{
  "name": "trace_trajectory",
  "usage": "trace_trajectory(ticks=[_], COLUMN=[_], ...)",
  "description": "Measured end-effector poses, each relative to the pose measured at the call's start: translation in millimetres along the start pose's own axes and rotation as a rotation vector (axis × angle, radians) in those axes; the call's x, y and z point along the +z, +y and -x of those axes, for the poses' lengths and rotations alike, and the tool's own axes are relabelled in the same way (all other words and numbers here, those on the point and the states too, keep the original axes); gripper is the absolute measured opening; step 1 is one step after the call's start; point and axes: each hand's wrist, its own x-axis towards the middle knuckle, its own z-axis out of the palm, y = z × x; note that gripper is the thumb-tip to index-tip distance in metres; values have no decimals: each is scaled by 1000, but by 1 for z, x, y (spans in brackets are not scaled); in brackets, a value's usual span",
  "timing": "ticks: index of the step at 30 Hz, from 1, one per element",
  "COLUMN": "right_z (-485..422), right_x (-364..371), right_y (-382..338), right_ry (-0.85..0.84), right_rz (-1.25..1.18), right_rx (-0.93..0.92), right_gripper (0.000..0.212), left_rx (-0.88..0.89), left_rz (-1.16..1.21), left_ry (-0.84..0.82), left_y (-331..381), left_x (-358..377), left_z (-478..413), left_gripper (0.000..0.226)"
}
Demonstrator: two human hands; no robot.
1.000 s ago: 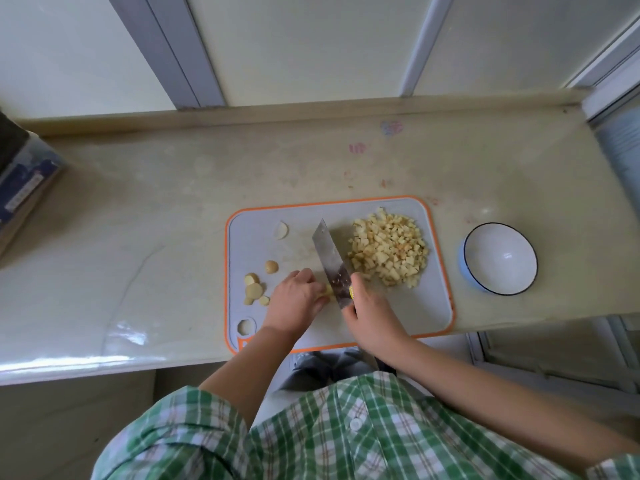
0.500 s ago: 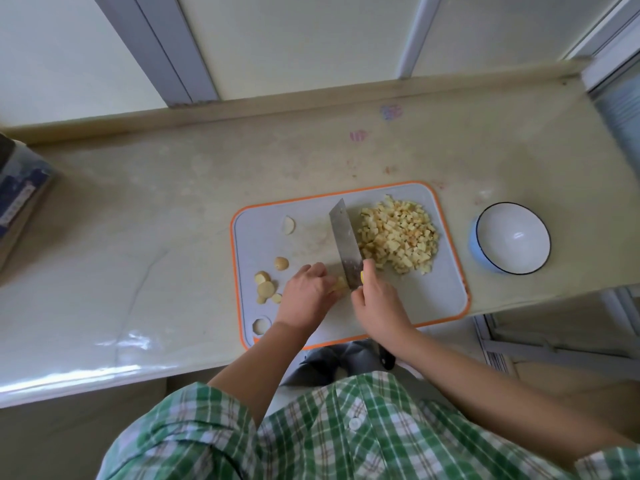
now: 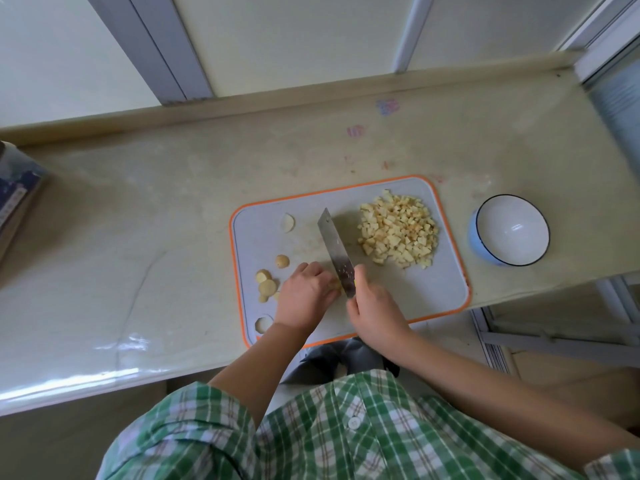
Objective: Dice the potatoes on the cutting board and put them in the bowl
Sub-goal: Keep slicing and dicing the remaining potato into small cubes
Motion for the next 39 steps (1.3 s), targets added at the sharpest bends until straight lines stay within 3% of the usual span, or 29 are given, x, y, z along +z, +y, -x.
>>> trace_trajectory(ticks=[5, 14, 18, 28, 32, 36, 39], right_z=[0, -9, -1, -1, -5, -15, -19], right_x=[5, -5, -3, 18, 16, 7, 0], right_y=[-4, 2, 0, -4, -4, 0, 3], right_ry=[-12, 88, 46, 18, 37, 111, 129], right_rz=[41, -72, -57, 0, -7, -128, -208], right_rx=[7, 43, -21, 3, 14, 44, 25], right_gripper=[40, 27, 23, 39, 35, 17, 15], left_rx=[-17, 6, 8, -24, -6, 14, -114], left_rz=[2, 13, 12, -49, -50, -70, -78], left_ry=[-30, 31, 75, 33, 43, 77, 167], left_y=[1, -6, -13, -7, -8, -11, -14], left_x=[-1, -1, -1, 0, 1, -3, -7], left_z=[-1, 3, 6, 3, 3, 3, 5], left_gripper=[19, 22, 11, 17, 19, 19, 15])
